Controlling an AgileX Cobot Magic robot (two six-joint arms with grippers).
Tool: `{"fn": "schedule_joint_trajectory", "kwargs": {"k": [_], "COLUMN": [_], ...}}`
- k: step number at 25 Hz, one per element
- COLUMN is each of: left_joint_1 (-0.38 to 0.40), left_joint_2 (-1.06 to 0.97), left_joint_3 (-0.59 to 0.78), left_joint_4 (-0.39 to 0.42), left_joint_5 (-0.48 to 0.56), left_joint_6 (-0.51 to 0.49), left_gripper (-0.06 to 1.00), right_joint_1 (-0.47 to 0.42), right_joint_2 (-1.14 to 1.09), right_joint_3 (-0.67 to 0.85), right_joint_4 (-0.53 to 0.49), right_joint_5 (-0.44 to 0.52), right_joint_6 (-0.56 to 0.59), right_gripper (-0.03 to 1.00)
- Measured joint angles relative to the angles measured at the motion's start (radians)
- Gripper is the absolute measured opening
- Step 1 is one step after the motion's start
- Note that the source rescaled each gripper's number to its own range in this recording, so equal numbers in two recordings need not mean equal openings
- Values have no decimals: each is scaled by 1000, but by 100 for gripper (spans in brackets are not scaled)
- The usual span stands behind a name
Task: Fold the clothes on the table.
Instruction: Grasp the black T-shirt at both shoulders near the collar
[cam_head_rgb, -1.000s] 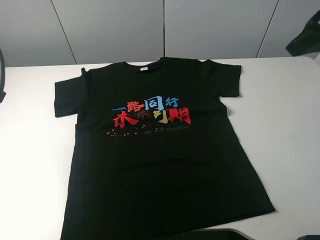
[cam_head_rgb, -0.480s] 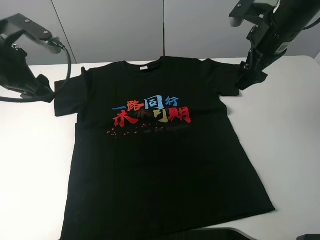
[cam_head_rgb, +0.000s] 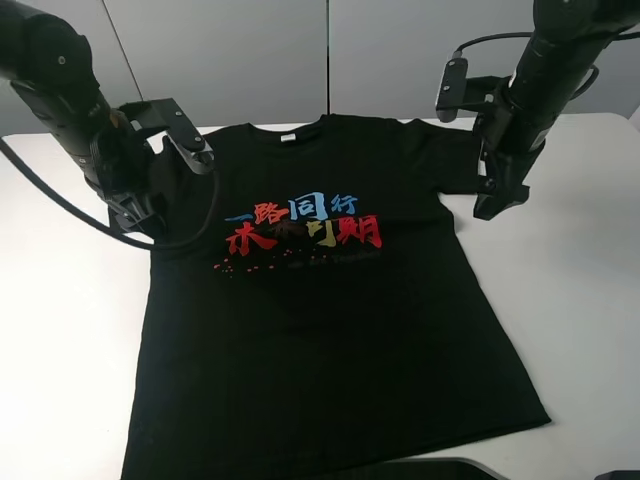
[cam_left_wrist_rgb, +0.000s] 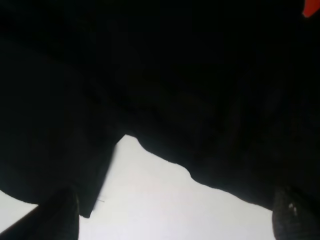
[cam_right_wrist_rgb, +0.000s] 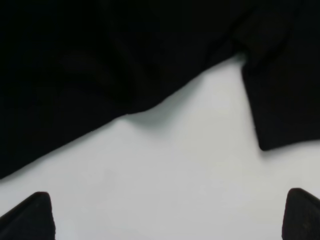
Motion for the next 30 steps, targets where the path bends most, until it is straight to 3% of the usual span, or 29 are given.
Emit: {"fn": "schedule_joint_trajectory", "kwargs": {"k": [5,11,16,19,30], "left_joint_1": [-10,-35,-73,-79,-79], "left_joint_2": [36,66,94,106,147], "left_joint_3": [-16,-21,-21,-21,-21], "left_joint_4": [22,33,49,55,63], "left_joint_5": [11,13,11,13,13], "left_joint_6": [55,135,172,176,182], "left_gripper": [100,100,100,100,100], "right_joint_1": [11,117,202,204,204], "right_joint_2": [52,103,103,103,139], "right_joint_3": [0,0,0,0,0], "right_joint_4": [30,-21,-100,-139,-133], "right_joint_5": [0,-40,-125,-136,-173], "right_joint_6": [-95,-145,-143,-123,-97], "right_gripper": [98,98,85,78,79]}}
